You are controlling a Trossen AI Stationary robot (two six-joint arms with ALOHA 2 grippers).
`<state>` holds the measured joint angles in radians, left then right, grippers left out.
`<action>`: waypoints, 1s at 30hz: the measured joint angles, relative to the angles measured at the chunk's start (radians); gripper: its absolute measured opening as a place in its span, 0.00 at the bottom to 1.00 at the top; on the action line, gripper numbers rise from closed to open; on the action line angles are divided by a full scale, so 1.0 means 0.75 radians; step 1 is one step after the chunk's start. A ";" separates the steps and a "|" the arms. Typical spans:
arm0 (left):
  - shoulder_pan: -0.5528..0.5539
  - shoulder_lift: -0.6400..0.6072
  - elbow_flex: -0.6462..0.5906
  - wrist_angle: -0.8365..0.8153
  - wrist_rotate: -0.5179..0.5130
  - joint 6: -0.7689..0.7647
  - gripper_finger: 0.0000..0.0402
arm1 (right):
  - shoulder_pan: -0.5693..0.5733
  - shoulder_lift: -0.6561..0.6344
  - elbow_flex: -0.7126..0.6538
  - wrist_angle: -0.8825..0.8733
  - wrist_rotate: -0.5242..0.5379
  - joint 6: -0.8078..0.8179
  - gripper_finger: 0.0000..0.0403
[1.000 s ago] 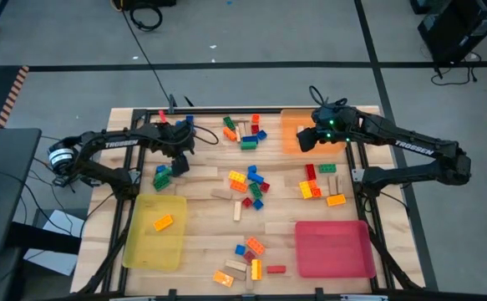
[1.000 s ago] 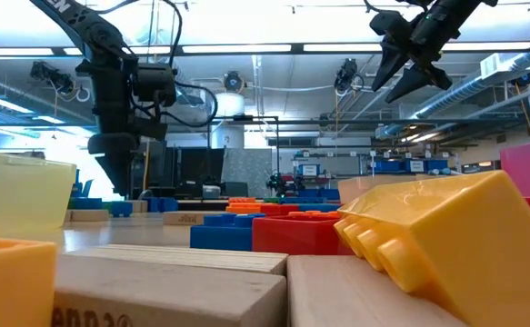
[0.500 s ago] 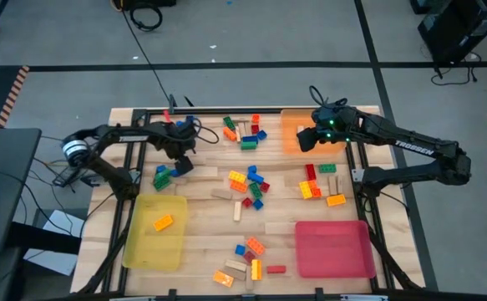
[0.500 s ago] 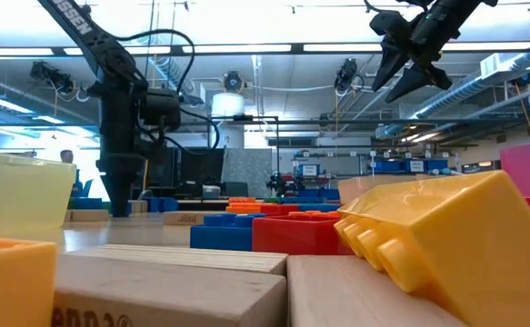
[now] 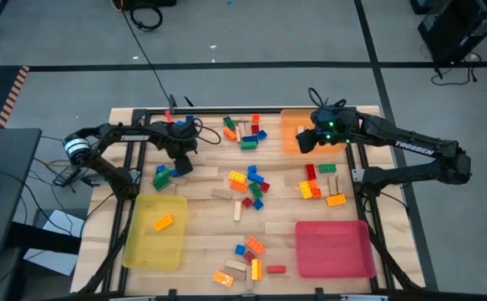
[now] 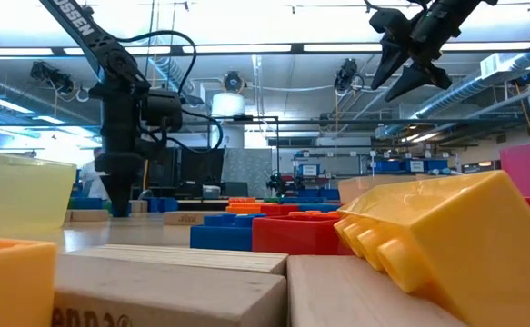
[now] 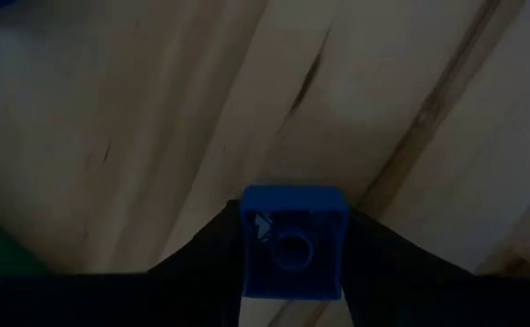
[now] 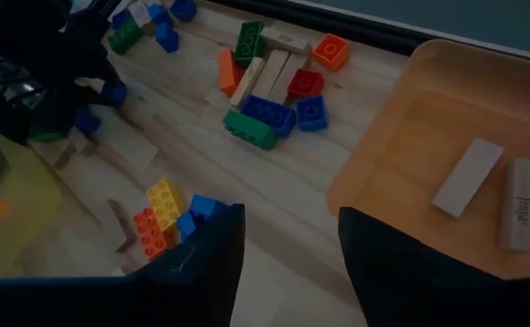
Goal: Sort blocks by size
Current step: Put the small blue game piece into the red bin
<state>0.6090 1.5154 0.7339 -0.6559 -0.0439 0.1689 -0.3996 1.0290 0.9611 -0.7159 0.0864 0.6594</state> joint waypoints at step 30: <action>0.007 -0.039 0.544 0.931 0.838 -0.990 0.35 | 0.171 0.012 0.001 0.559 0.003 -0.584 0.48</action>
<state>0.6144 1.4860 1.1416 0.0427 0.5845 -0.5737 -0.2717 1.0379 0.9618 -0.2965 0.0887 0.2216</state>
